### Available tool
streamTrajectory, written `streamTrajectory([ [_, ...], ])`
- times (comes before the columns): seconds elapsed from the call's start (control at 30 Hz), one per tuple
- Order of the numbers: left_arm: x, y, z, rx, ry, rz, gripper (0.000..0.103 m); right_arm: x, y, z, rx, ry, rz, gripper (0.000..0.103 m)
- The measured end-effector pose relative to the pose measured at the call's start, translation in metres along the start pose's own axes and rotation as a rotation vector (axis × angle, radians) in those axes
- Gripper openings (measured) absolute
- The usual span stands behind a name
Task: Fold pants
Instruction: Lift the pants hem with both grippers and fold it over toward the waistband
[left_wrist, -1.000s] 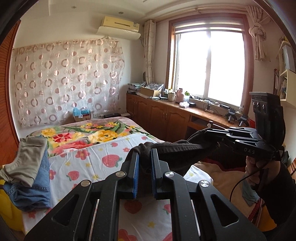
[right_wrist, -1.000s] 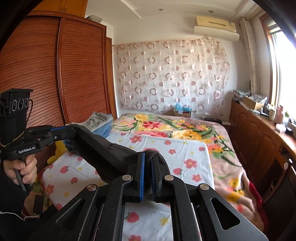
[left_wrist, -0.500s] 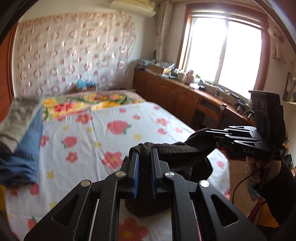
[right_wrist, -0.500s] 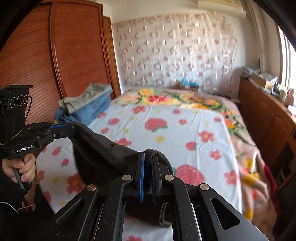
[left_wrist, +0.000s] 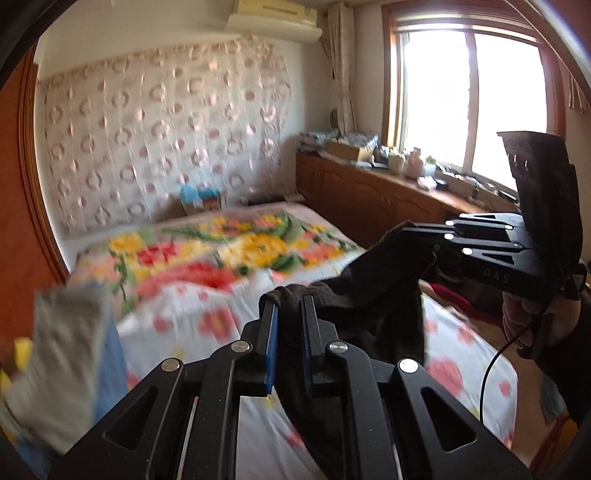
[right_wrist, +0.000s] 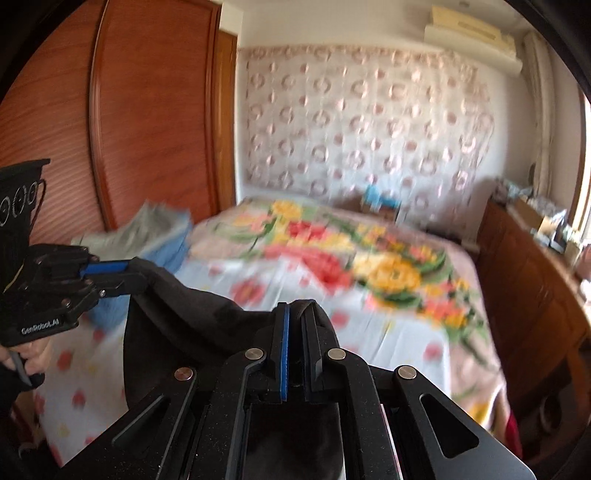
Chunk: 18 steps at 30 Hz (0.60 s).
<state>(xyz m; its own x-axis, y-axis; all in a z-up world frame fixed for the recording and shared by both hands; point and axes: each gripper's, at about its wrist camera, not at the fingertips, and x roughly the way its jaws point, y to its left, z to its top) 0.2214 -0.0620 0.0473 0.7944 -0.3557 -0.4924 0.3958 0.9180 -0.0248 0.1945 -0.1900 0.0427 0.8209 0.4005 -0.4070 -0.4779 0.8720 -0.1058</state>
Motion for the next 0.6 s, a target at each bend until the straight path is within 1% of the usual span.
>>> streamTrajectory([
  [0.03,-0.003,0.003,0.018,0.012,-0.028,0.008,0.012,0.0,-0.005,0.016,-0.002,-0.028,-0.017,0.005],
  [0.13,-0.013,0.012,0.052,0.026,-0.095,0.04,0.012,-0.004,-0.015,0.057,0.012,-0.12,-0.042,0.005],
  [0.2,-0.018,0.019,0.06,0.029,-0.12,0.061,0.012,-0.01,-0.018,0.077,0.017,-0.183,-0.062,0.005],
  [0.27,-0.025,0.026,0.06,0.016,-0.131,0.069,0.012,-0.011,-0.018,0.084,0.032,-0.2,-0.049,0.005],
  [0.33,-0.026,0.028,0.044,0.019,-0.11,0.077,0.012,-0.008,-0.014,0.078,0.029,-0.184,-0.035,0.005],
  [0.37,-0.024,0.029,0.034,0.023,-0.093,0.085,0.012,-0.004,-0.011,0.069,0.027,-0.166,-0.024,0.005],
  [0.5,-0.015,0.031,-0.016,0.002,0.006,0.08,0.012,0.02,-0.004,0.023,0.033,-0.024,0.024,0.005],
  [0.6,-0.013,0.029,-0.054,-0.019,0.076,0.072,0.012,0.033,0.007,0.002,0.042,0.073,0.06,0.005],
])
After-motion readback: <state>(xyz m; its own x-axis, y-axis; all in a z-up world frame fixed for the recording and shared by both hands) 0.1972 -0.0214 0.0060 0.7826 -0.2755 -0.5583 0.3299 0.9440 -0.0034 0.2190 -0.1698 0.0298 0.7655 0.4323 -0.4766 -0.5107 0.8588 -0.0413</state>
